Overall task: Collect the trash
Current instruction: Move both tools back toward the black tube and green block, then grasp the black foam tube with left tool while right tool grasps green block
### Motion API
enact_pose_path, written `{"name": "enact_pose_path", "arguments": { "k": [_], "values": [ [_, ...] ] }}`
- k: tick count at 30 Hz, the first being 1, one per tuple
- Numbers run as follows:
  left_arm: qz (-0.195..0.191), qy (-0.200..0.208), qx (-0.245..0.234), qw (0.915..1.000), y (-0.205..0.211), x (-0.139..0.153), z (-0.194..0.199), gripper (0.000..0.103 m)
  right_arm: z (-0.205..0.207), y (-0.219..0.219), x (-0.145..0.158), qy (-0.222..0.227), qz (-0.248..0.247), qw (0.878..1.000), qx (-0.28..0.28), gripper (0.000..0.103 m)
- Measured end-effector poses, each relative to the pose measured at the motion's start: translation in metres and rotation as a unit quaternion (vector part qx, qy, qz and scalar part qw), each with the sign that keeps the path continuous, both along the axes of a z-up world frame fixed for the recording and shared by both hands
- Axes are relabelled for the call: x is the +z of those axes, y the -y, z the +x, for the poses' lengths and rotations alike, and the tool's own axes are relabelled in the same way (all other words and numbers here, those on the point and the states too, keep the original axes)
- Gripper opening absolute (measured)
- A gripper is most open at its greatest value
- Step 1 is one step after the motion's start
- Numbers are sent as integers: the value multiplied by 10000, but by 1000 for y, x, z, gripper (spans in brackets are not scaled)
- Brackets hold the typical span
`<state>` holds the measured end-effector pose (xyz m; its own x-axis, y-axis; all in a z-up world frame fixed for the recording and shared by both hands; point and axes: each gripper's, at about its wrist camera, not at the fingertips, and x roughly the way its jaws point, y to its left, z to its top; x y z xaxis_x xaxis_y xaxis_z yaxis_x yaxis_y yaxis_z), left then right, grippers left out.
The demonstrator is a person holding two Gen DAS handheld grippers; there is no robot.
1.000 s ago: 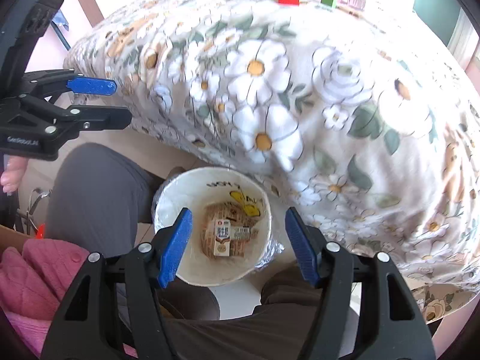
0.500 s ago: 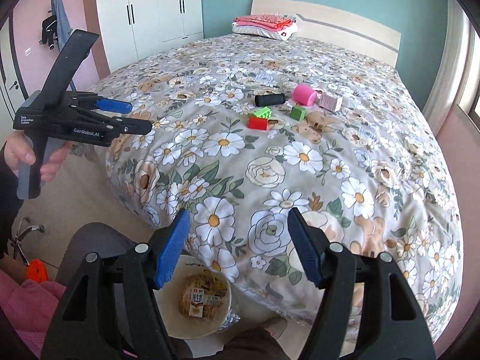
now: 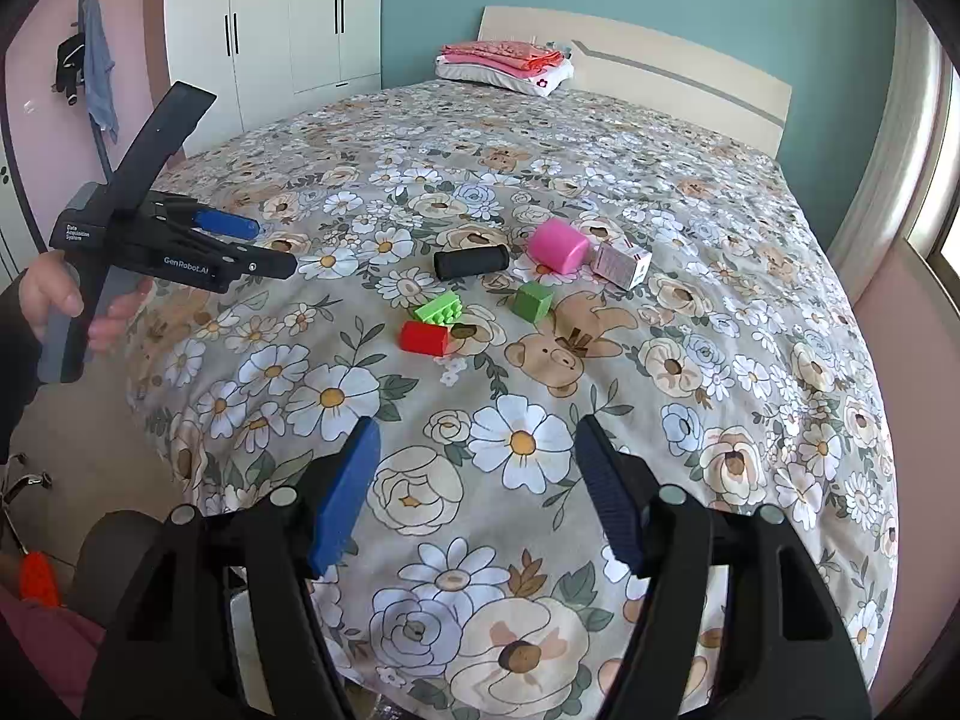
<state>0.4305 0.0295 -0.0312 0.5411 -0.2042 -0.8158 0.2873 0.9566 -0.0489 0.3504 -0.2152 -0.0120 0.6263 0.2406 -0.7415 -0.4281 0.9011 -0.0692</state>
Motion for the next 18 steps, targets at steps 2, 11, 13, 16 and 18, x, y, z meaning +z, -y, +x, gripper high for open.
{"name": "enact_pose_path", "arguments": {
  "k": [2, 11, 13, 16, 18],
  "values": [
    [-17, -43, -56, 10000, 6, -6, 20, 84, 22, 1, -6, -41, 5, 10000, 17, 68],
    [250, -185, -415, 9987, 38, -43, 101, 84, 118, -5, -53, -277, -242, 9979, 525, 68],
    [249, -227, -471, 9983, 43, -52, 119, 84, 138, -6, -67, -307, -271, 9972, 623, 68],
    [208, -332, -583, 9975, 49, -64, 145, 84, 168, -9, -88, -366, -393, 9954, 791, 68],
    [177, -413, -663, 9968, 53, -72, 162, 84, 185, -11, -100, -422, -414, 9938, 939, 68]
  ]
}}
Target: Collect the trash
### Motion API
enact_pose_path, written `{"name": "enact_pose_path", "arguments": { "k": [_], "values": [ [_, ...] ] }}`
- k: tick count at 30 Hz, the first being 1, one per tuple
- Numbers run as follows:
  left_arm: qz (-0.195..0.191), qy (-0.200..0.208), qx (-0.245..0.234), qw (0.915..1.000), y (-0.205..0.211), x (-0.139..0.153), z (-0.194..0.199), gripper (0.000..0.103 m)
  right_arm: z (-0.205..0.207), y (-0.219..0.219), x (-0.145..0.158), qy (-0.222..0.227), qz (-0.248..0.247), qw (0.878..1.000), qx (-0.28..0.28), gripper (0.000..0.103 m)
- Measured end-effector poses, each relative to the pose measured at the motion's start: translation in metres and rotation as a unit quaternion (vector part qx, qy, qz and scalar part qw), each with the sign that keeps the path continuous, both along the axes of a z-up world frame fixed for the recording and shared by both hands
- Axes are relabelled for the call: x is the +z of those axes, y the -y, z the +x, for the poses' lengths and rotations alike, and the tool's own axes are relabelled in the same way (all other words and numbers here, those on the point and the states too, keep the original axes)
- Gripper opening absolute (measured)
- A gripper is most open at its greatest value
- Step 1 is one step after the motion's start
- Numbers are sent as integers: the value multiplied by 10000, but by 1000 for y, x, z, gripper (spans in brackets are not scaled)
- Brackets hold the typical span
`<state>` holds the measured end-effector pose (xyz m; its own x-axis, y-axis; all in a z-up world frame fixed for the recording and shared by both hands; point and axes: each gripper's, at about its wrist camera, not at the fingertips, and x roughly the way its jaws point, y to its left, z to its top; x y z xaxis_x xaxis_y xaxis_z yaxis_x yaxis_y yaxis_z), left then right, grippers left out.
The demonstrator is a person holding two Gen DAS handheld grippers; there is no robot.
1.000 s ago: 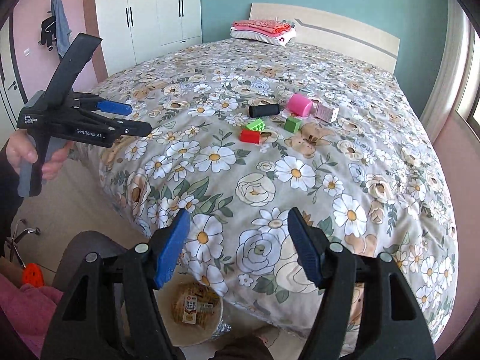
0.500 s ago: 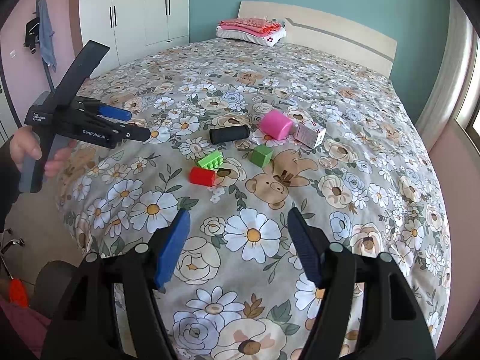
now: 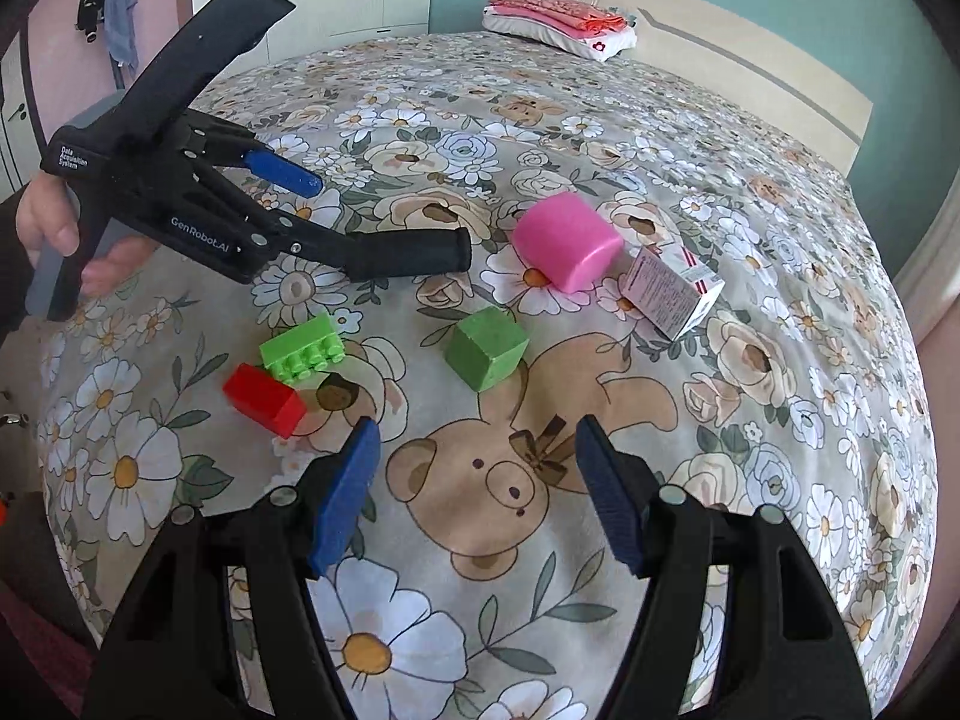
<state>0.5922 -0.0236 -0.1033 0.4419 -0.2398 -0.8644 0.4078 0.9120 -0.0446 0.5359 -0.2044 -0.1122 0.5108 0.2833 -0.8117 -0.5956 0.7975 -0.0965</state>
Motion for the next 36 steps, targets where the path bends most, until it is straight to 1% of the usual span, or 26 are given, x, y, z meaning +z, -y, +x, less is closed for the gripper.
{"name": "enact_pose_path", "arguments": {
  "k": [2, 4, 7, 9, 15, 16, 17, 18, 19, 20, 21, 22, 23, 25, 27, 30, 33, 36],
  "values": [
    [-46, -98, -100, 9999, 4, -7, 14, 84, 17, -1, -11, -80, -22, 9999, 110, 68],
    [-9, -186, -232, 9996, 11, -16, 24, 84, 31, -2, -20, -206, -3, 9993, 304, 68],
    [215, -278, -378, 9987, 20, -30, 34, 84, 48, -8, -31, -319, -68, 9978, 583, 68],
    [260, -335, -457, 9981, 24, -37, 38, 84, 59, -12, -38, -407, -89, 9963, 746, 68],
    [175, -292, -511, 9981, 30, -41, 45, 83, 79, -19, -45, -554, 133, 9927, 1059, 68],
    [181, -279, -529, 9980, 31, -41, 44, 82, 80, -20, -46, -591, 162, 9920, 1102, 68],
    [210, -248, -560, 9979, 32, -41, 43, 73, 80, -21, -47, -585, 180, 9917, 1134, 68],
    [219, -220, -594, 9977, 34, -41, 42, 63, 79, -21, -47, -585, 229, 9910, 1179, 65],
    [199, -215, -611, 9977, 35, -40, 41, 60, 80, -22, -47, -630, 266, 9902, 1219, 62],
    [187, -216, -613, 9977, 35, -40, 40, 55, 80, -22, -47, -687, 323, 9892, 1251, 55],
    [180, -225, -609, 9977, 35, -39, 40, 51, 79, -22, -47, -755, 399, 9879, 1297, 45],
    [178, -241, -590, 9978, 36, -40, 39, 49, 78, -22, -47, -766, 404, 9879, 1286, 42],
    [188, -244, -567, 9979, 36, -39, 39, 41, 77, -22, -47, -743, 394, 9883, 1271, 40],
    [200, -251, -524, 9981, 36, -38, 37, 40, 73, -24, -45, -729, 391, 9885, 1265, 38],
    [199, -346, -457, 9982, 36, -36, 36, 39, 69, -24, -43, -743, 385, 9885, 1261, 32],
    [160, -458, -338, 9983, 34, -31, 34, 38, 60, -22, -35, -655, 354, 9902, 1177, 32],
    [124, -403, -231, 9988, 31, -17, 27, 38, 51, -17, -20, -560, 413, 9918, 1073, 32],
    [81, -303, -132, 9994, 29, 3, 18, 38, 39, -14, 2, -373, 386, 9939, 965, 32]
  ]
}}
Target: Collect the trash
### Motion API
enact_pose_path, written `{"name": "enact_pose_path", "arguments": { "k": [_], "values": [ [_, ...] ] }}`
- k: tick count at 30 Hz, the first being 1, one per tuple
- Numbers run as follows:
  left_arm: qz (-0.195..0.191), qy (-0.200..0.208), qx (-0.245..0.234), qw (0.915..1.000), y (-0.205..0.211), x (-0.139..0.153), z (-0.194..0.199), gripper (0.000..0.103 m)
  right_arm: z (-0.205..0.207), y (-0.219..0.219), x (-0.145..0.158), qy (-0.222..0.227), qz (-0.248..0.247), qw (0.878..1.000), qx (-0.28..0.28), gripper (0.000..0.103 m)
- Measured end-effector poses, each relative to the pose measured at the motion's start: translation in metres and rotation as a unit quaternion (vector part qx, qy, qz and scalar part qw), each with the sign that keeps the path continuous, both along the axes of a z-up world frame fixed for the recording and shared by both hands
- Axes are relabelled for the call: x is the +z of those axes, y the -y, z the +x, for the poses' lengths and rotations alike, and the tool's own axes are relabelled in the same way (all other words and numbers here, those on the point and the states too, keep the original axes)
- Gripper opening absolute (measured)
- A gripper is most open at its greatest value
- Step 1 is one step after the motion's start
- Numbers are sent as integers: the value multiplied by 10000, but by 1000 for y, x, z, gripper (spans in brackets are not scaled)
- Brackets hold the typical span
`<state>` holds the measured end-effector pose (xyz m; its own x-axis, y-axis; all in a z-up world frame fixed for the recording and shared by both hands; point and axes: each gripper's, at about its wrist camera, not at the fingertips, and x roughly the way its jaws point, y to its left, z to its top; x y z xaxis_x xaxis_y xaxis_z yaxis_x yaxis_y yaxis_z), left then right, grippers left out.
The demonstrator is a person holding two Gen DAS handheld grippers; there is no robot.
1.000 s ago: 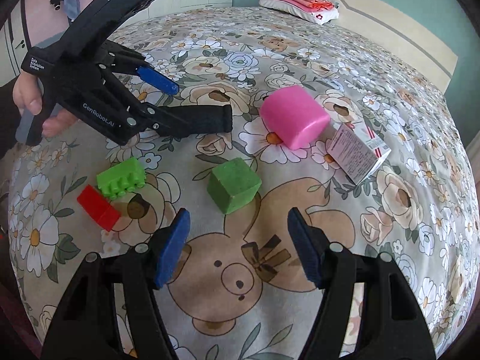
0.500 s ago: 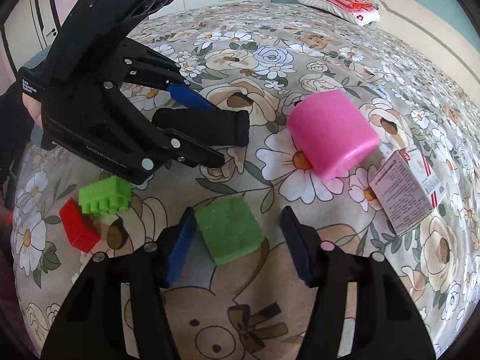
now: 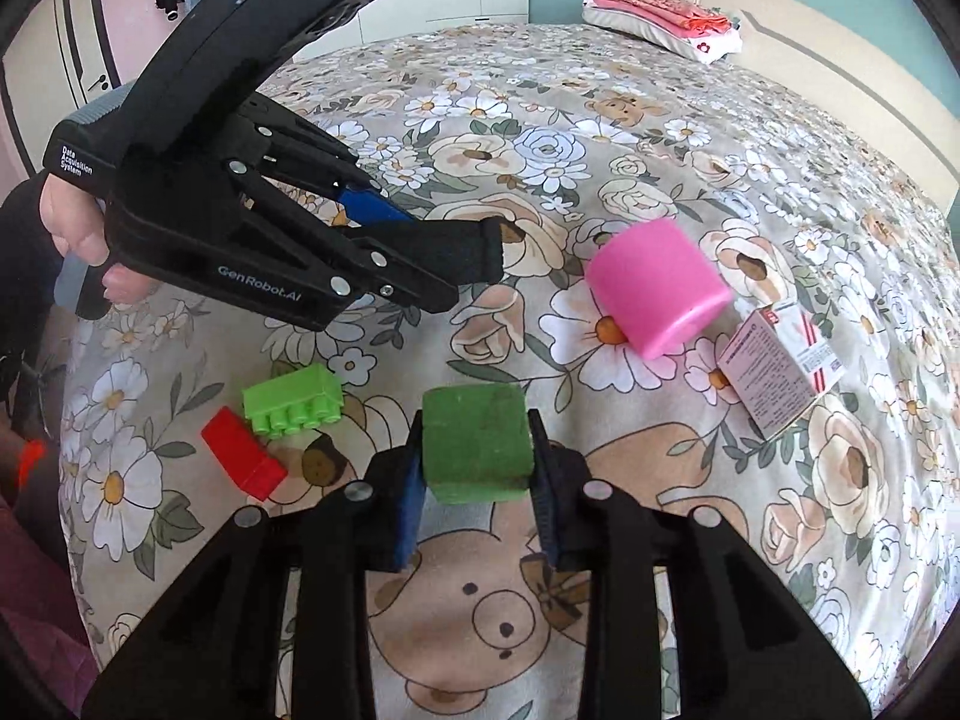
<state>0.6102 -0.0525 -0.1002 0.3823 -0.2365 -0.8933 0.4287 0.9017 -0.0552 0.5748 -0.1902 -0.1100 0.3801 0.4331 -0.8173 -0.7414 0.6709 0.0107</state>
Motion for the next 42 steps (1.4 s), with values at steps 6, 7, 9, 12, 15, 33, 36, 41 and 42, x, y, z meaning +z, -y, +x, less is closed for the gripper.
{"name": "enact_pose_path", "arguments": {
  "k": [6, 7, 9, 12, 15, 33, 36, 41, 42],
  "values": [
    [-107, 278, 257, 9992, -4, 57, -23, 38, -32, 7, 69, 571, 32, 9980, -282, 32],
    [-127, 345, 278, 9989, -5, 68, -29, 38, -39, 8, 83, 675, 33, 9972, -307, 32],
    [-133, 500, 311, 9982, -5, 91, -44, 38, -54, 10, 110, 856, 36, 9956, -379, 32],
    [-137, 738, 316, 9967, -5, 125, -71, 38, -79, 15, 151, 1133, 22, 9922, -523, 32],
    [-143, 986, 412, 9942, -8, 159, -100, 38, -111, 19, 188, 1423, 2, 9876, -658, 32],
    [-234, 2153, 612, 9744, -19, 306, -303, 38, -328, 20, 341, 2539, -10, 9628, -920, 32],
    [-265, 2306, 547, 9711, -22, 315, -336, 38, -359, 22, 350, 2625, 33, 9607, -902, 32],
    [-153, 2431, 383, 9691, -24, 315, -379, 38, -399, 21, 345, 2639, -71, 9609, -831, 32],
    [-120, 2473, 373, 9682, -24, 315, -388, 38, -405, 20, 343, 2639, -92, 9612, -804, 32]
  ]
}}
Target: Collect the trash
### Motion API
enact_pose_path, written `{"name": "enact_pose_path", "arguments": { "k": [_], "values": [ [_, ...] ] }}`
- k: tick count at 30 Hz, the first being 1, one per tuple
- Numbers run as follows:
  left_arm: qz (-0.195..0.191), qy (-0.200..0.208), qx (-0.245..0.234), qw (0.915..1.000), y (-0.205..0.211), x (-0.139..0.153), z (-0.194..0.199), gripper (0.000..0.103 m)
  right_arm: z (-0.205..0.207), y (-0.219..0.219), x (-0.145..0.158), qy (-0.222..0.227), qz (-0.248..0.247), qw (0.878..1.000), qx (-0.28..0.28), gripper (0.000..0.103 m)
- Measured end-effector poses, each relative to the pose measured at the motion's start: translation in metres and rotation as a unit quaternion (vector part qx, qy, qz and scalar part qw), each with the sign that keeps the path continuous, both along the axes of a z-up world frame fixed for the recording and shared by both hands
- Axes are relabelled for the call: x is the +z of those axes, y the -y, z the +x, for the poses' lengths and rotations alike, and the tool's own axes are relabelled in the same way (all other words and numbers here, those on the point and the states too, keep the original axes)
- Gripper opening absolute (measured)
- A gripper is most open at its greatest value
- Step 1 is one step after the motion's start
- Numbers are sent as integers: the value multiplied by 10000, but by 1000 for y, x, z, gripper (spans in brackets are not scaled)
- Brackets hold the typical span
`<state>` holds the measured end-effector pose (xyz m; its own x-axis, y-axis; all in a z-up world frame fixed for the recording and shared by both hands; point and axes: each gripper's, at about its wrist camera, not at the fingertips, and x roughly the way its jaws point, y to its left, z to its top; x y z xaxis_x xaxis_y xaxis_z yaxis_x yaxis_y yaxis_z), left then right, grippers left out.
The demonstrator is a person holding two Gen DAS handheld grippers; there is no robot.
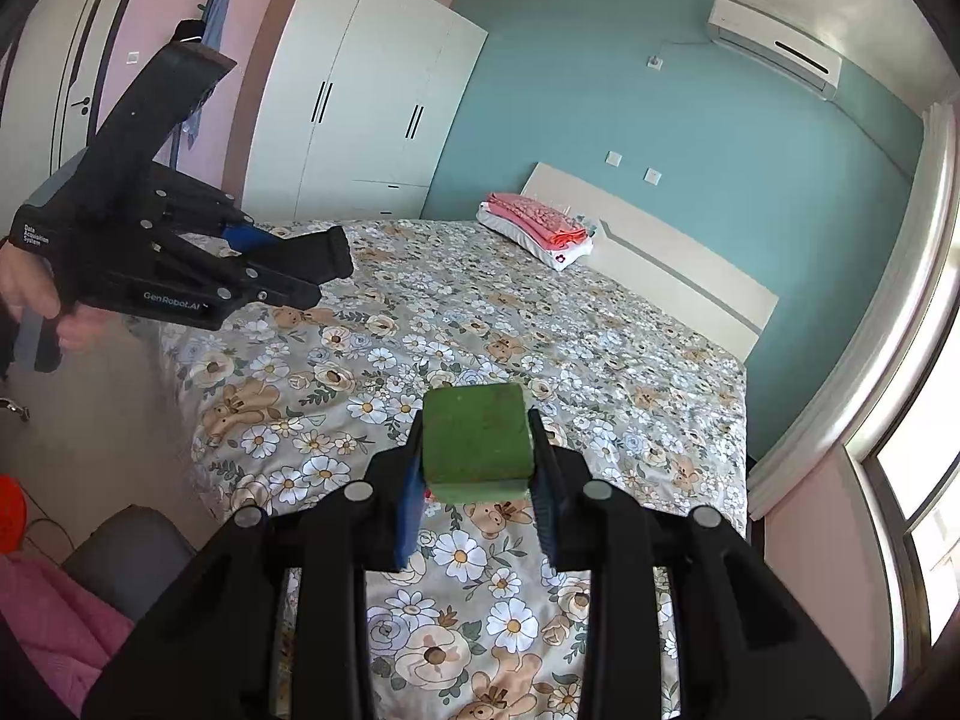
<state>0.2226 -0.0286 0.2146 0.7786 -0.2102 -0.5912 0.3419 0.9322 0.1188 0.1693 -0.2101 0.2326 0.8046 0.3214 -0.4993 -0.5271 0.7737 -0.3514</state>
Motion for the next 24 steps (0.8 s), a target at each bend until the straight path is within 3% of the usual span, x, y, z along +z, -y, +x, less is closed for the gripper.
{"name": "enact_pose_path", "arguments": {
  "k": [8, 16, 24],
  "values": [
    [136, -56, -186, 9997, -9, -27, -41, 38, -36, -1, -32, -197, -21, 9998, 57, 32],
    [221, -485, -322, 9981, -17, -80, -65, 38, -50, 1, -74, -542, 46, 9985, 84, 32],
    [221, -1104, -318, 9931, -28, -142, -60, 38, -52, -1, -125, -1002, 51, 9949, 106, 32]
  ]
}}
